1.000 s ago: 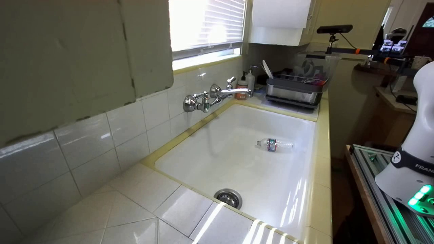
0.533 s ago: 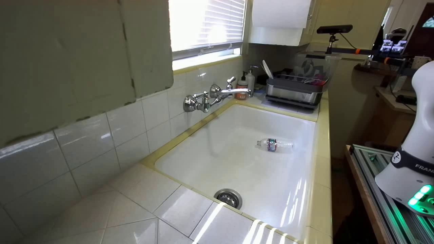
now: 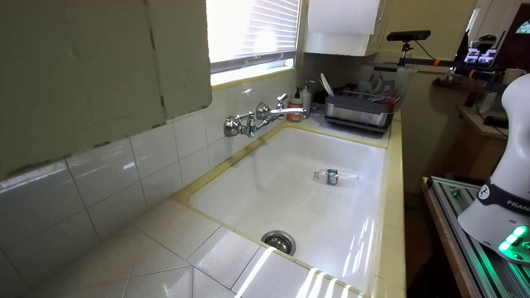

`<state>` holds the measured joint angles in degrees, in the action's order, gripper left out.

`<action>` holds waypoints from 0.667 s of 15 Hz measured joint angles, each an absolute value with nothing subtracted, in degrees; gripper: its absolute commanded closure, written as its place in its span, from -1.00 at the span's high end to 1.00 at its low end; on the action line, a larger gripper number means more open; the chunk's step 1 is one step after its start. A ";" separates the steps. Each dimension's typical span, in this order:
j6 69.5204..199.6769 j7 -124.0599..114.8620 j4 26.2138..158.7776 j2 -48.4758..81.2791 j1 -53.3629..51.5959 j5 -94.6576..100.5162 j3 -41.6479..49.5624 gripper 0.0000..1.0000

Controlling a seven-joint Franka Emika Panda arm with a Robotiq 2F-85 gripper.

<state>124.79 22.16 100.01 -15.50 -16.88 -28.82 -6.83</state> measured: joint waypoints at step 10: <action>127.37 24.06 96.60 -14.81 -16.00 -25.42 -6.85 1.00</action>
